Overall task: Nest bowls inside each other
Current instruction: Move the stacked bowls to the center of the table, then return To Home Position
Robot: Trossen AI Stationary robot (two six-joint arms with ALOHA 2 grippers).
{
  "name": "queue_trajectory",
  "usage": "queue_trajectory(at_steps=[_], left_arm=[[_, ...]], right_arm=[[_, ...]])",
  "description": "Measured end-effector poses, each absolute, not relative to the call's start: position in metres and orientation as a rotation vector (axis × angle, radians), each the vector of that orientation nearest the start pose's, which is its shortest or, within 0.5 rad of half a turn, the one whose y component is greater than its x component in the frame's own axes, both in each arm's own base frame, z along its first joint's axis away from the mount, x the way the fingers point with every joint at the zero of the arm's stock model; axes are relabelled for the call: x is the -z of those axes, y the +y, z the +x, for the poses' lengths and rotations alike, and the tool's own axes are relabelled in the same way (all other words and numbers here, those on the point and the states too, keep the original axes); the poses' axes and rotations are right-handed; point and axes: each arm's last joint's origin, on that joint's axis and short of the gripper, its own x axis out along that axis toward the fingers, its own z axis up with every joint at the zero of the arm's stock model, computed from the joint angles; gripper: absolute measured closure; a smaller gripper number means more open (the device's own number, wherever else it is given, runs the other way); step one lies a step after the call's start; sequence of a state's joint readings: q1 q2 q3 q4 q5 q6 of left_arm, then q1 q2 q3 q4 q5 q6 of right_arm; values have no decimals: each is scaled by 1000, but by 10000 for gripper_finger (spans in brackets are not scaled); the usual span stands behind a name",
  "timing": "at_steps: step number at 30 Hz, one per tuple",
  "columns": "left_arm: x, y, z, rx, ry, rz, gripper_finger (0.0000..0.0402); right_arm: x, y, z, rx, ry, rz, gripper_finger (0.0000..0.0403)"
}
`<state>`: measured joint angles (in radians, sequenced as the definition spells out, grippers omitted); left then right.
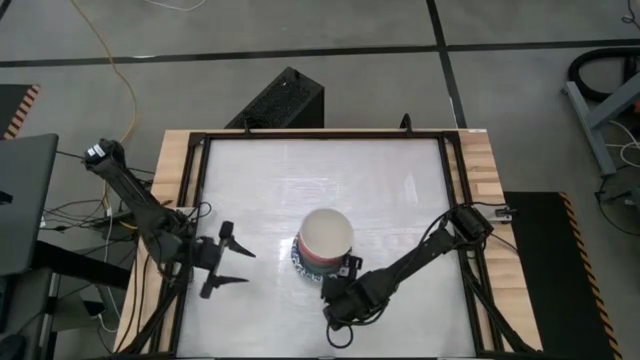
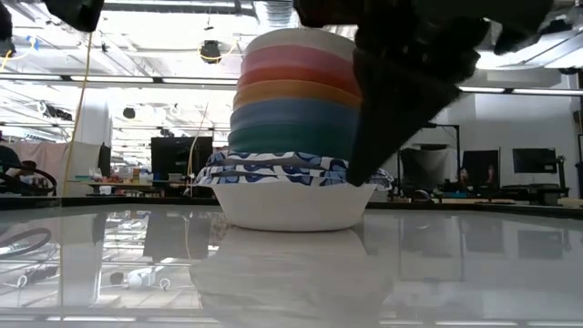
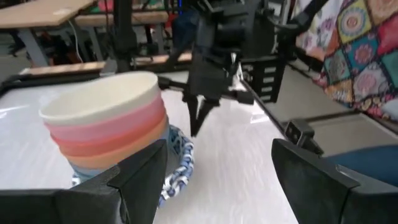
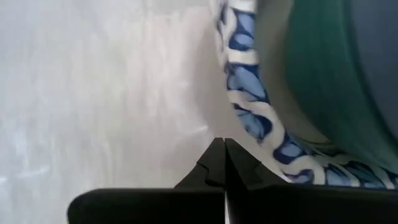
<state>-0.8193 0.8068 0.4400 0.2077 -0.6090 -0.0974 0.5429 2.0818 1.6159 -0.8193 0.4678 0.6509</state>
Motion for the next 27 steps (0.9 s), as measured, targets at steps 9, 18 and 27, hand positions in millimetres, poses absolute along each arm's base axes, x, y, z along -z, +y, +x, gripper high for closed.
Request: queue_trajectory(at_steps=[9,18,27], left_arm=[[-266,-94,111,208,66,-41,123],[-280,-73,90,241,-30,-50,123],[-286,-48,64,313,-118,-71,123]], right_arm=[[-225,205,372,239,1104,-166,394],[-304,203,346,185,947,-213,394],[-396,174,276,102,656,-177,394]])
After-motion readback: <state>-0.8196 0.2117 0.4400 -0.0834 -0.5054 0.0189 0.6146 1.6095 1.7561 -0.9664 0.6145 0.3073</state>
